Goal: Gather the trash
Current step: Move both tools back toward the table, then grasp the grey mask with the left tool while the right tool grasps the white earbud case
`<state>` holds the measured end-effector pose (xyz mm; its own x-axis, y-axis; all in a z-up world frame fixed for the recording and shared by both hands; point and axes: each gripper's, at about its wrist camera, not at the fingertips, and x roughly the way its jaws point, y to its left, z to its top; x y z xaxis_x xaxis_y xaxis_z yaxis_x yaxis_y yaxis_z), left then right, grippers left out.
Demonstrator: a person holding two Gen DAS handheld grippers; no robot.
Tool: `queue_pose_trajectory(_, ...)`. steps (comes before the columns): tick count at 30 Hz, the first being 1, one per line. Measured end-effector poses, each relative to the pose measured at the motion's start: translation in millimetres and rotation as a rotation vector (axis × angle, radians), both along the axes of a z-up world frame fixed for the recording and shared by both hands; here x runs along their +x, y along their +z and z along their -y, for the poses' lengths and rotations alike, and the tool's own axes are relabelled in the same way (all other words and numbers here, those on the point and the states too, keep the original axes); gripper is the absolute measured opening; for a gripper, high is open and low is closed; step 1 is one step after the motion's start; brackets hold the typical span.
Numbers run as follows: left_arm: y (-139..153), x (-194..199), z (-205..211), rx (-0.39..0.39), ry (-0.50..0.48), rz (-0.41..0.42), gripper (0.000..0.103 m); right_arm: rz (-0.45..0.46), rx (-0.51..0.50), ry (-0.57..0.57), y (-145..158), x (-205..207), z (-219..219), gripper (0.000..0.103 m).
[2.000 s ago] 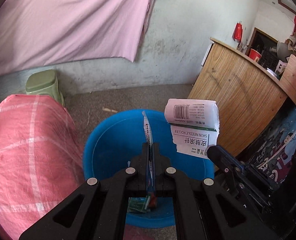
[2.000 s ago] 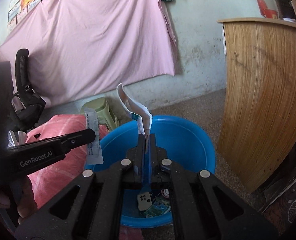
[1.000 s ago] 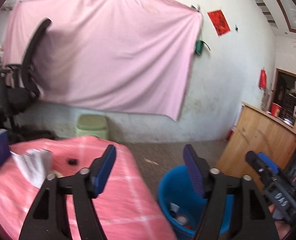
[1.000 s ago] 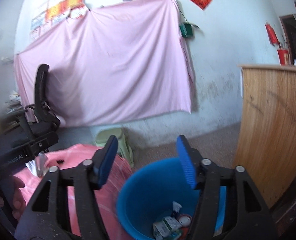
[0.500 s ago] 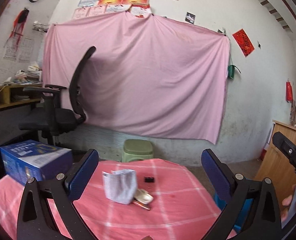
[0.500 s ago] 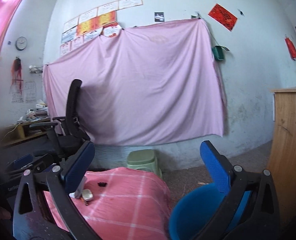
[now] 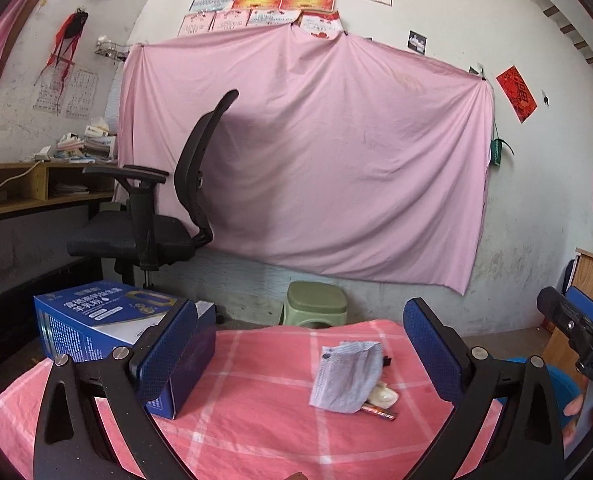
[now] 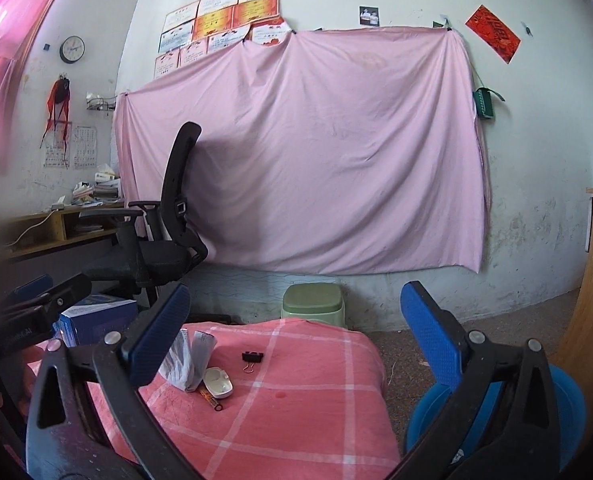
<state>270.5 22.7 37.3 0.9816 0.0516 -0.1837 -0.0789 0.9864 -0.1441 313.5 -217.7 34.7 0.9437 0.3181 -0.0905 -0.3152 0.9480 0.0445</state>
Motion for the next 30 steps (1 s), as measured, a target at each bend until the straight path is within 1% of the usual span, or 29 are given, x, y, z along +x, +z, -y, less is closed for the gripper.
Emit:
queue_pose_trajectory(4,-11.3,10.9,-10.2,0.002,-0.045,-0.06,0.101,-0.047,-0.025,0.001,-5.6,16.6,-14.8,0.103)
queue_pose_trajectory(7,-17.0,25.1,-9.7,-0.008,-0.088,-0.122,0.1,-0.097,-0.035,0.009,-11.4,29.5,-23.6,0.103)
queue_pose_trajectory(11,-27.2,43.0,-6.1,-0.008,-0.146,-0.189,0.099,-0.159,-0.083,0.013,-19.2,45.2,-35.9,0.103)
queue_pose_trajectory(13,-31.8,48.8,-1.9,-0.012,-0.177,-0.211,0.091,-0.199,-0.11,0.016,-25.7,52.7,-41.0,0.103)
queue_pose_trajectory(14,-35.0,54.2,-0.8,-0.021,-0.202,-0.235,0.088,-0.213,-0.115,0.019,-28.8,54.6,-41.8,0.103)
queue_pose_trajectory(16,-40.6,64.4,0.2,-0.044,-0.241,-0.279,0.074,-0.249,-0.12,0.031,-35.0,60.5,-44.0,0.103)
queue_pose_trajectory(18,-47.0,75.6,-1.3,-0.082,-0.287,-0.328,0.065,-0.283,-0.126,0.046,-39.2,66.6,-45.5,0.103)
queue_pose_trajectory(19,-49.1,80.0,-2.7,-0.105,-0.306,-0.349,0.059,-0.304,-0.13,0.057,-41.5,70.4,-46.7,0.101)
queue_pose_trajectory(21,-55.4,89.3,-4.7,-0.155,-0.343,-0.395,0.053,-0.343,-0.142,0.086,-45.7,77.0,-50.1,0.094)
queue_pose_trajectory(22,-58.4,93.4,-5.2,-0.174,-0.36,-0.416,0.051,-0.359,-0.15,0.092,-47.2,79.6,-52.5,0.092)
queue_pose_trajectory(23,-59.3,95.6,-5.1,-0.184,-0.367,-0.43,0.05,-0.377,-0.16,0.1,-48.7,81.8,-54.1,0.088)
queue_pose_trajectory(24,-61.9,98.3,-5.1,-0.197,-0.375,-0.447,0.045,-0.397,-0.172,0.111,-51.5,84.7,-56.6,0.085)
queue_pose_trajectory(25,-63.5,99.9,-4.7,-0.208,-0.384,-0.458,0.039,-0.411,-0.181,0.116,-53.1,86.8,-58.3,0.084)
queue_pose_trajectory(27,-66.0,102.9,-5.2,-0.227,-0.396,-0.478,0.029,-0.441,-0.2,0.128,-56.5,89.6,-63.1,0.079)
queue_pose_trajectory(29,-67.1,103.8,-7.2,-0.25,-0.403,-0.486,0.022,-0.467,-0.216,0.141,-59.5,91.5,-66.3,0.077)
queue_pose_trajectory(30,-67.2,103.2,-8.3,-0.261,-0.406,-0.49,0.017,-0.476,-0.222,0.151,-60.7,92.0,-68.2,0.076)
